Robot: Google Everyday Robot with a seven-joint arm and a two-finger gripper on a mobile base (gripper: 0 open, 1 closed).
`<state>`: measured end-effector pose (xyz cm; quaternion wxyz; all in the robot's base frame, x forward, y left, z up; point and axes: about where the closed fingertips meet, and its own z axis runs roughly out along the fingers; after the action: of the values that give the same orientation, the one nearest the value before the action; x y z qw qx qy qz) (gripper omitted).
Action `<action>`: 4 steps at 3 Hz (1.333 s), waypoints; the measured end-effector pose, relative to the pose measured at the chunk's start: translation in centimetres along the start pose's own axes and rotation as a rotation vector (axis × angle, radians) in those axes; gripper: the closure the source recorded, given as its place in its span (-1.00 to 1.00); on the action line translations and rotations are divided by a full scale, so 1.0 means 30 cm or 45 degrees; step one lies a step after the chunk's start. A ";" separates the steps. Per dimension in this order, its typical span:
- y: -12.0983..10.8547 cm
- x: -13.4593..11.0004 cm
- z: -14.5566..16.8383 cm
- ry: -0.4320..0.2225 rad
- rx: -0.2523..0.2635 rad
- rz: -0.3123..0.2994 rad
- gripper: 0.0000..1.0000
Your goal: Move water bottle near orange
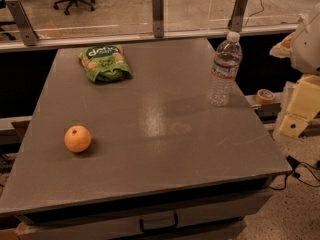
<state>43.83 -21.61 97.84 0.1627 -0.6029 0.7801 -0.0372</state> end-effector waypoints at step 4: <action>-0.284 0.128 0.214 -0.343 0.028 0.087 -1.00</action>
Offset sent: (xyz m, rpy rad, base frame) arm 0.0265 -0.0305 -0.0133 0.0474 -0.0393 0.0010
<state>52.81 -26.69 93.16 0.2737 -0.5738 0.7708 0.0409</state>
